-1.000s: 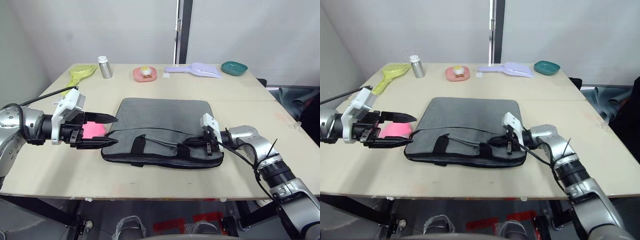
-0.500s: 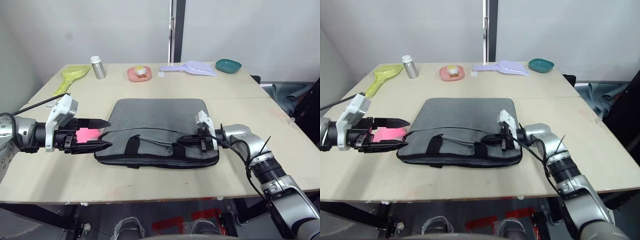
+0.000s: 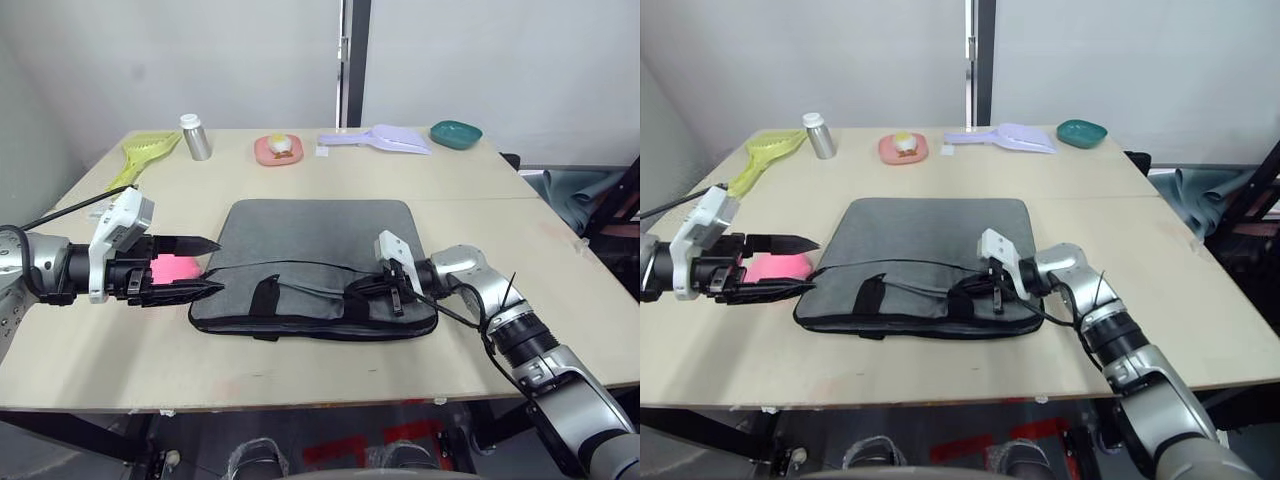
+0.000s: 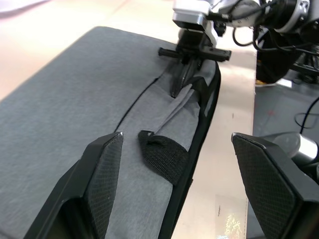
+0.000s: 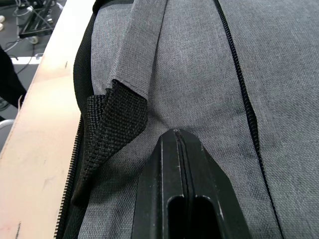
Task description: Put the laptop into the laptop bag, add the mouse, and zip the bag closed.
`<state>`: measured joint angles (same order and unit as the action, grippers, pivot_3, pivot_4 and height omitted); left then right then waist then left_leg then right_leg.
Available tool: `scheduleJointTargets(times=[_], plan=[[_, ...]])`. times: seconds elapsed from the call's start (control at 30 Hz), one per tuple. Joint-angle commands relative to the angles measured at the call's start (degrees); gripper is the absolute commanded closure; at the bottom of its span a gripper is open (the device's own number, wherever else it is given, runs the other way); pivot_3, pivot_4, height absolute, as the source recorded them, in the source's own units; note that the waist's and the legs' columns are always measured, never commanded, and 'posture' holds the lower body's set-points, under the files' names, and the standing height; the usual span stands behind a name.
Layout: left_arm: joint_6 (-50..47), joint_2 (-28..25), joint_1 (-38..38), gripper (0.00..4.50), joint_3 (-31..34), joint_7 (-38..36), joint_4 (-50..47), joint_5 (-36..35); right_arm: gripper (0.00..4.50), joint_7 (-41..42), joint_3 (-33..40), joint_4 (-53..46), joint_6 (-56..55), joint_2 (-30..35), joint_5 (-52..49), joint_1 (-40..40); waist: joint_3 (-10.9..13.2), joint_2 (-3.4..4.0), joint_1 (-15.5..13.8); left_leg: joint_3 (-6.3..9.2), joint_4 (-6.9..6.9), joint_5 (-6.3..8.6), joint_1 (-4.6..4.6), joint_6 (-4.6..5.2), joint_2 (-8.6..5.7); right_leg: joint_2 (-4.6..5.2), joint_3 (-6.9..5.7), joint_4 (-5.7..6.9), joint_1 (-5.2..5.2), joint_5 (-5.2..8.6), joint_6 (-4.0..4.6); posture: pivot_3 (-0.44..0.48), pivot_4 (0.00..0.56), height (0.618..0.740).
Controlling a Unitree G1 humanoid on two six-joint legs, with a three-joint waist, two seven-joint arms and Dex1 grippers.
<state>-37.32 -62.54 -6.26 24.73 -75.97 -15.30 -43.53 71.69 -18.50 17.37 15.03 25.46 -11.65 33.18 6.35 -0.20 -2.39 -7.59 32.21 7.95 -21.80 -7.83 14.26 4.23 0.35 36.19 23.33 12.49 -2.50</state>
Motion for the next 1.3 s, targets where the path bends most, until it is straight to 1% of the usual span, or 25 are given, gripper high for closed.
scheduleJointTargets(times=[0.03,0.13,0.2,0.23,0.37,0.43,0.5,0.57,0.63,0.73,0.8,0.9,1.0,1.03,1.27,1.3], plan=[[-1.38,0.55,4.18,0.86,6.34,0.24,1.14,-1.18,4.48,-1.9,-2.35,4.2,1.96,-0.05,3.27,-4.39,-0.08,0.01,0.06,-0.01,0.0,0.0,0.02,0.0,0.0,0.0,0.02,0.0,-0.01,0.0,0.0,0.0,0.15,0.74],[-1.49,1.2,8.62,0.86,9.3,0.78,3.16,-0.06,4.48,-2.2,-1.34,2.9,2.47,-0.15,2.52,-5.29,-0.11,0.03,-0.07,0.0,-0.05,0.0,0.03,0.0,0.0,-0.01,0.01,-0.01,-0.01,0.01,-0.01,0.0,0.15,0.74],[-1.52,2.22,11.76,0.86,12.07,2.33,7.93,1.58,4.48,-2.27,-1.22,1.44,2.8,0.13,2.5,-6.46,-0.15,0.09,-0.07,-0.01,-0.11,0.0,0.05,0.0,0.0,-0.01,0.01,-0.04,-0.01,0.0,-0.01,0.0,0.15,0.74],[-1.47,2.67,12.05,0.86,12.93,3.76,10.86,2.23,4.48,-2.27,-1.19,0.8,2.94,0.27,2.55,-6.96,-0.15,0.09,-0.11,0.0,-0.13,0.0,0.04,-0.01,0.0,-0.02,0.0,-0.07,-0.01,0.01,-0.02,0.0,0.15,0.74],[-1.4,4.88,7.5,0.86,13.71,10.01,22.13,2.89,4.48,-2.42,-0.94,-1.1,3.46,0.89,2.52,-7.83,-0.26,-0.09,-0.64,0.03,-0.35,0.01,0.24,-0.01,0.0,-0.06,-0.05,-0.2,-0.06,0.01,-0.03,0.0,0.15,0.74],[-2.48,5.74,5.17,0.86,12.88,12.11,25.24,2.77,4.48,-2.6,-0.76,-1.48,3.59,1.12,2.46,-7.86,-0.29,-0.14,-0.76,0.02,-0.36,0.01,0.35,-0.01,-0.01,-0.07,-0.08,-0.32,-0.23,0.01,-0.02,0.0,0.15,0.74],[-0.87,6.73,3.4,0.86,10.4,12.89,27.41,4.48,4.48,-2.69,-0.75,-1.93,3.84,1.24,2.39,-7.75,-0.35,-0.24,-0.79,0.0,-0.36,0.01,0.36,-0.01,-0.02,-0.05,-0.07,-0.42,-0.28,0.01,-0.02,0.0,0.15,0.74],[1.82,8.27,0.35,0.86,5.82,13.71,31.5,7.76,4.48,-2.8,-0.82,-2.51,3.98,1.4,2.54,-7.59,-0.39,-0.24,-0.9,-0.01,-0.36,0.01,0.37,-0.02,-0.04,-0.04,-0.07,-0.49,-0.32,0.01,-0.02,0.0,0.15,0.74],[3.87,9.52,-3.68,0.86,2.76,13.98,37.53,10.24,4.48,-2.95,-0.8,-3.28,4.21,1.72,2.62,-7.67,-0.39,-0.24,-0.87,-0.03,-0.41,0.01,0.39,-0.02,-0.04,-0.02,-0.06,-0.52,-0.32,0.01,-0.02,0.0,0.15,0.74],[5.23,10.65,-9.92,0.86,-0.22,13.46,46.46,12.38,4.48,-3.25,-0.74,-4.78,4.57,2.34,2.58,-8.24,-0.39,-0.29,-0.93,-0.01,-0.47,0.01,0.37,-0.02,-0.01,-0.03,-0.09,-0.53,-0.29,0.01,-0.02,0.0,0.15,0.74],[7.3,11.08,-12.92,0.86,-3.72,12.82,51.05,15.51,4.48,-3.63,-0.49,-5.82,4.95,2.74,2.42,-8.74,-0.45,-0.38,-0.97,0.0,-0.49,0.01,0.35,-0.03,-0.01,-0.03,-0.11,-0.58,-0.29,0.01,-0.02,0.0,0.15,0.74],[9.52,11.98,-16.86,0.86,-7.22,12.53,56.52,18.73,4.48,-4.36,-0.1,-7.59,5.57,3.48,2.3,-9.62,-0.52,-0.5,-1.13,-0.03,-0.52,0.02,0.3,-0.05,-0.06,-0.02,-0.12,-0.79,-0.32,0.0,-0.01,0.0,0.15,0.74],[9.89,12.92,-17.55,1.67,-8.84,8.25,56.8,18.62,4.5,-5.12,0.34,-9.63,6.62,4.06,1.82,-10.67,-0.55,-0.54,-1.4,-0.04,-0.63,0.03,0.3,-0.07,-0.07,0.02,-0.14,-0.9,-0.34,0.0,-0.01,0.0,0.15,0.74],[10.22,13.07,-17.24,2.01,-9.19,7.16,56.5,18.72,4.5,-5.34,0.41,-10.19,6.88,4.28,1.7,-11.08,-0.56,-0.56,-1.44,-0.05,-0.66,0.03,0.3,-0.07,-0.06,0.03,-0.15,-0.92,-0.34,0.0,-0.01,0.0,0.15,0.74],[11.55,12.39,-15.25,4.47,-8.92,6.09,57.74,19.84,4.5,-6.97,1.17,-12.26,8.56,4.72,1.05,-13.44,-0.55,-0.51,-1.92,-0.07,-0.74,0.04,0.34,-0.09,-0.06,0.06,-0.15,-0.97,-0.35,0.01,-0.02,0.0,0.15,0.74],[11.18,12.24,-14.46,4.47,-8.56,5.92,56.73,19.45,4.5,-7.18,1.53,-12.51,8.91,4.68,0.7,-13.84,-0.55,-0.5,-1.94,-0.08,-0.74,0.05,0.34,-0.1,-0.06,0.07,-0.15,-0.99,-0.36,0.01,-0.02,0.0,0.15,0.74]])
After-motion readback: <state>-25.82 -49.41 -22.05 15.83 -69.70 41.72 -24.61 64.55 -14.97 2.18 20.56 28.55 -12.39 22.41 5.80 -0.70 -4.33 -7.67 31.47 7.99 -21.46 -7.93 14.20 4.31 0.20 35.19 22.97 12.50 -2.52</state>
